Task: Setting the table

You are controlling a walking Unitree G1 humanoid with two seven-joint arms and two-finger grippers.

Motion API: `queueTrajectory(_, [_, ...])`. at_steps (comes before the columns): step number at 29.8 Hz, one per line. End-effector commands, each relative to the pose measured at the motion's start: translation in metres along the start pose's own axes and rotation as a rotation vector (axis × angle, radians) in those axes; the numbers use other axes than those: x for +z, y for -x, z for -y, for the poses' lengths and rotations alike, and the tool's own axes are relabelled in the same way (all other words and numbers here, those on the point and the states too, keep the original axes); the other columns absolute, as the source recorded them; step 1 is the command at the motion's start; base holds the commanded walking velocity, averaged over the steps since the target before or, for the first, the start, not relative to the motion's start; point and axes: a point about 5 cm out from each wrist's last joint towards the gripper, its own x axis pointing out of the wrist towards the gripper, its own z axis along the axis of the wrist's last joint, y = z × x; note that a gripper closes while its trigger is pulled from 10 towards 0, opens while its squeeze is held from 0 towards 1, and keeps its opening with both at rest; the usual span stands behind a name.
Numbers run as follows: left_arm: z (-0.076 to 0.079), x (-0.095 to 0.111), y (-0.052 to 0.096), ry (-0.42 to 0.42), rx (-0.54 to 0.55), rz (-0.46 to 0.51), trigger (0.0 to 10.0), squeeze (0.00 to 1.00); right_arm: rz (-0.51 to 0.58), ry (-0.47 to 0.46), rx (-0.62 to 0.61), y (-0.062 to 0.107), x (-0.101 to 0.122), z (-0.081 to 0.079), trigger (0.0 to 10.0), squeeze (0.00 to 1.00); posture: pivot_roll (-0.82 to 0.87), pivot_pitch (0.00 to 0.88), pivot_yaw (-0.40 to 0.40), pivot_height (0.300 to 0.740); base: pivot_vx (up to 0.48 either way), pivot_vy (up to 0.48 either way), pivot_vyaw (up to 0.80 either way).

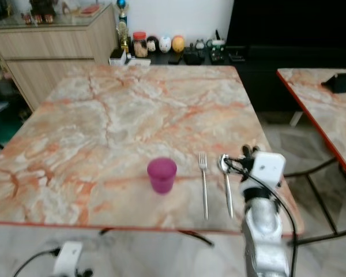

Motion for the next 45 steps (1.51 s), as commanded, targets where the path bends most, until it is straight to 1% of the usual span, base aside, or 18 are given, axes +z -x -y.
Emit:
queueTrajectory(1, [0.004,-0.002,0.0,-0.008,-0.012,-0.008,10.0,0.0,-0.015,0.007,-0.031,0.003,-0.003,0.009,10.0,0.0,-0.02,0.0,0.002,0.74,0.0,0.0,0.0])
queueTrajectory(7, [0.003,-0.004,0.0,-0.022,-0.014,-0.014,10.0,0.0,-0.091,-0.024,-0.056,0.025,-0.016,0.01,10.0,0.0,-0.02,0.0,0.004,0.74,0.0,0.0,0.0])
queueTrajectory(8, [0.003,-0.004,0.0,-0.025,-0.015,-0.015,10.0,0.0,-0.106,-0.03,-0.045,0.031,-0.018,0.008,10.0,0.32,-0.03,0.0,0.005,0.74,0.0,0.0,0.0])
queueTrajectory(9, [0.003,-0.004,0.0,-0.025,-0.015,-0.015,10.0,0.0,-0.106,-0.03,-0.045,0.031,-0.018,0.008,10.0,0.32,-0.03,0.0,0.005,0.74,0.0,0.0,0.0])
queueTrajectory(10, [0.003,-0.004,0.0,-0.026,-0.015,-0.016,10.0,0.0,-0.125,-0.031,-0.043,0.033,-0.02,0.007,10.0,1.0,-0.03,0.0,0.006,0.74,0.0,0.0,0.0])
queueTrajectory(16, [0.003,-0.004,0.0,-0.034,-0.021,-0.017,10.0,0.0,-0.201,-0.077,-0.076,0.032,-0.026,0.008,10.0,1.0,-0.03,0.0,0.006,0.74,0.0,0.0,0.0])
queueTrajectory(17, [0.004,-0.004,0.0,-0.036,-0.023,-0.017,10.0,0.0,-0.225,-0.079,-0.077,0.028,-0.026,0.007,10.0,0.8,-0.03,0.0,0.006,0.74,0.0,0.0,0.0])
queueTrajectory(18, [0.004,-0.004,0.0,-0.036,-0.023,-0.017,10.0,0.0,-0.234,-0.07,-0.077,0.026,-0.026,0.007,10.0,0.66,-0.03,0.0,0.005,0.74,0.0,0.0,0.0])
queueTrajectory(19, [0.004,-0.004,0.0,-0.037,-0.024,-0.017,10.0,0.0,-0.238,-0.064,-0.078,0.025,-0.026,0.007,10.0,0.02,-0.03,0.0,0.005,0.74,0.0,0.0,0.0])
queueTrajectory(20, [0.004,-0.004,0.0,-0.037,-0.024,-0.016,10.0,0.0,-0.239,-0.063,-0.044,0.018,-0.022,0.003,10.0,0.07,-0.03,0.0,0.003,0.74,0.0,0.0,0.0])
queueTrajectory(24, [0.004,-0.004,0.0,-0.035,-0.025,-0.014,10.0,0.0,-0.233,-0.054,-0.021,0.007,-0.018,-0.002,10.0,0.11,-0.02,0.0,0.0,0.74,0.0,0.0,0.0])
queueTrajectory(25, [0.005,-0.004,0.0,-0.036,-0.026,-0.014,10.0,0.0,-0.25,-0.055,-0.024,0.004,-0.019,-0.003,10.0,1.0,-0.02,0.0,0.0,0.74,0.0,0.0,0.0])
queueTrajectory(27, [0.005,-0.004,0.0,-0.036,-0.028,-0.013,10.0,0.0,-0.308,-0.067,-0.021,-0.002,-0.024,-0.006,10.0,1.0,-0.02,0.0,0.0,0.74,0.0,0.0,0.0])
queueTrajectory(35, [0.005,-0.004,0.0,-0.035,-0.029,-0.013,10.0,0.0,-0.348,-0.057,0.015,-0.022,-0.021,-0.016,10.0,1.0,-0.01,0.0,-0.002,0.74,0.0,0.0,0.0])
queueTrajectory(36, [0.005,-0.004,0.0,-0.035,-0.03,-0.012,10.0,0.0,-0.36,-0.061,0.014,-0.023,-0.022,-0.017,10.0,0.52,-0.01,0.0,-0.004,0.74,0.0,0.0,0.0])
queueTrajectory(38, [0.005,-0.004,0.0,-0.034,-0.031,-0.012,10.0,0.0,-0.373,-0.067,0.017,-0.024,-0.022,-0.019,10.0,0.52,-0.01,0.0,-0.004,0.74,0.0,0.0,0.0])
queueTrajectory(39, [0.005,-0.004,0.0,-0.033,-0.03,-0.011,10.0,0.0,-0.392,-0.068,0.0,-0.024,-0.024,-0.018,10.0,0.0,-0.01,0.0,-0.004,0.74,0.0,0.0,0.0])
queueTrajectory(45, [0.005,-0.004,0.0,-0.032,-0.033,-0.011,10.0,0.0,-0.455,-0.07,-0.03,-0.019,-0.034,-0.014,10.0,0.0,-0.01,0.0,-0.004,0.74,0.0,0.0,0.0])
